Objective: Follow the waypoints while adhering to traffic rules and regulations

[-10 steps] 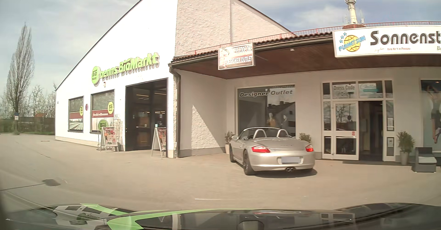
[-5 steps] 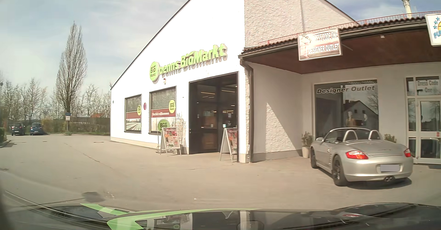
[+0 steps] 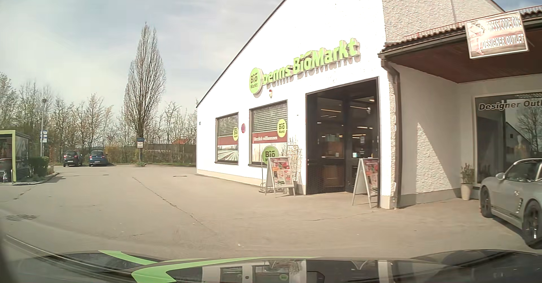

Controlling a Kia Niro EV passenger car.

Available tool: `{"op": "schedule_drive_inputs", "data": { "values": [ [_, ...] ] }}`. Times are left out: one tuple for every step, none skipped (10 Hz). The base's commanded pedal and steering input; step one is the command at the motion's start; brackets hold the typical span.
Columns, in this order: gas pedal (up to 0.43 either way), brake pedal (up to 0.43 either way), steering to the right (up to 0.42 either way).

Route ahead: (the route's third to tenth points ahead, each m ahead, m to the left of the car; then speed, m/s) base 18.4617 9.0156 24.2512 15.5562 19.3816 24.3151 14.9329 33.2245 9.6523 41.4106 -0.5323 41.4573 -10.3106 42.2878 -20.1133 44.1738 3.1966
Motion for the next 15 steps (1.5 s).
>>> {"op": "schedule_drive_inputs", "data": {
  "values": [
    [0.11,0.0,-0.388],
    [0.11,0.0,-0.352],
    [0.11,0.0,-0.32],
    [0.11,0.0,-0.294],
    [0.11,0.0,-0.268],
    [0.11,0.0,-0.241],
    [0.11,0.0,-0.224],
    [0.11,0.0,-0.201],
    [0.11,0.0,-0.182],
    [0.11,0.0,-0.169],
    [0.11,0.0,-0.155],
    [0.11,0.0,-0.143],
    [0.11,0.0,-0.136],
    [0.11,0.0,-0.13],
    [0.11,0.0,-0.129]
  ]
}}
